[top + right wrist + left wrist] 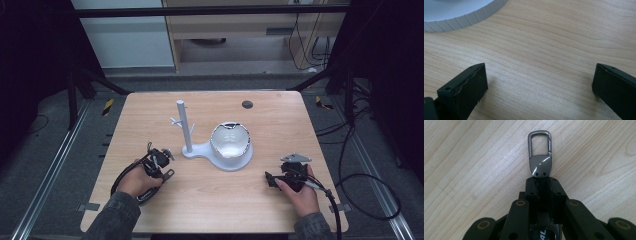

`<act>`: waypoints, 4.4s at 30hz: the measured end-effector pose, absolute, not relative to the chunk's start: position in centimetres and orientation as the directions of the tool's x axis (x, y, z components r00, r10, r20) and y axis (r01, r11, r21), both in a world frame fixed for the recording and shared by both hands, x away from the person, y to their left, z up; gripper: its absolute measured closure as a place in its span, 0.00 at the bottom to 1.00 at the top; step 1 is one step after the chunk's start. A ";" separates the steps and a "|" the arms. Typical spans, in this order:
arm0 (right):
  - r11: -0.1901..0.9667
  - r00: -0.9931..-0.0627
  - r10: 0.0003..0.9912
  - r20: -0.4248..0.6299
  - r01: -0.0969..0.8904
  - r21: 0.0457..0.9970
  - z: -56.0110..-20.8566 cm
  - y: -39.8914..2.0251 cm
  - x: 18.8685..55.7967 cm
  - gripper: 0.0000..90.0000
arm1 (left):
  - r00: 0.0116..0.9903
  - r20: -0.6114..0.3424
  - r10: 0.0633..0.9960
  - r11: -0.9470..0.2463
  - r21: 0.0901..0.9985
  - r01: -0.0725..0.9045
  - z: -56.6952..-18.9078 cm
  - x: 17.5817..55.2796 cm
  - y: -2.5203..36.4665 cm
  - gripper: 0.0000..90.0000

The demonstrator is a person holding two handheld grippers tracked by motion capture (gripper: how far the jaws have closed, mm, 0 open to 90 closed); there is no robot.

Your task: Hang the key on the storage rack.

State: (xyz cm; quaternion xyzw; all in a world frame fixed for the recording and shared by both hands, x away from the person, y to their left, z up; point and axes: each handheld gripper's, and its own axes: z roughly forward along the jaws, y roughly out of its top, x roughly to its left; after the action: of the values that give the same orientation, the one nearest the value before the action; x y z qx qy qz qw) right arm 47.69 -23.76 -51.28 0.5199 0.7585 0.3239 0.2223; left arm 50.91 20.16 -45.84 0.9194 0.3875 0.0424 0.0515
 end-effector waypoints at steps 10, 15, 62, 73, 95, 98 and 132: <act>0.248 -0.362 0.932 0.002 0.645 0.723 -51.3 -23.7 47.7 0.01 | 0.680 0.012 0.733 -0.652 0.296 0.698 -44.7 49.1 22.6 0.89; 0.252 -0.364 0.931 0.000 0.644 0.722 -51.3 -23.7 47.8 0.01 | 0.676 0.010 0.737 -0.629 0.377 0.680 -44.0 47.8 23.6 0.89; 0.250 -0.364 0.931 0.004 0.645 0.722 -51.3 -23.5 48.1 0.00 | 0.578 0.028 0.816 -0.329 0.844 0.424 -39.9 44.7 25.1 0.89; 0.250 -0.359 0.934 -0.004 0.644 0.723 -51.3 -23.5 48.2 0.00 | 0.584 0.047 0.810 -0.337 0.852 0.400 -38.7 44.7 24.4 0.89; 0.247 -0.354 0.935 -0.003 0.644 0.724 -51.3 -23.4 48.2 0.01 | 0.574 0.047 0.817 -0.296 0.890 0.348 -36.6 44.9 23.5 0.89; 0.247 -0.354 0.935 -0.004 0.643 0.725 -51.3 -23.5 48.2 0.01 | 0.576 0.051 0.816 -0.295 0.893 0.339 -36.2 44.9 23.3 0.89; 0.240 -0.347 0.938 0.000 0.649 0.722 -51.3 -23.3 48.1 0.01 | 0.580 0.035 0.814 -0.279 0.899 0.338 -34.9 46.7 22.0 0.89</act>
State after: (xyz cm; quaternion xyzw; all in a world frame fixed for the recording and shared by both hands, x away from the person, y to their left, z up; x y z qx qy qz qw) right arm 48.06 -23.35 -51.27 0.5255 0.7547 0.3225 0.2242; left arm 46.74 22.03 -34.87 0.7576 0.3802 0.2561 0.4646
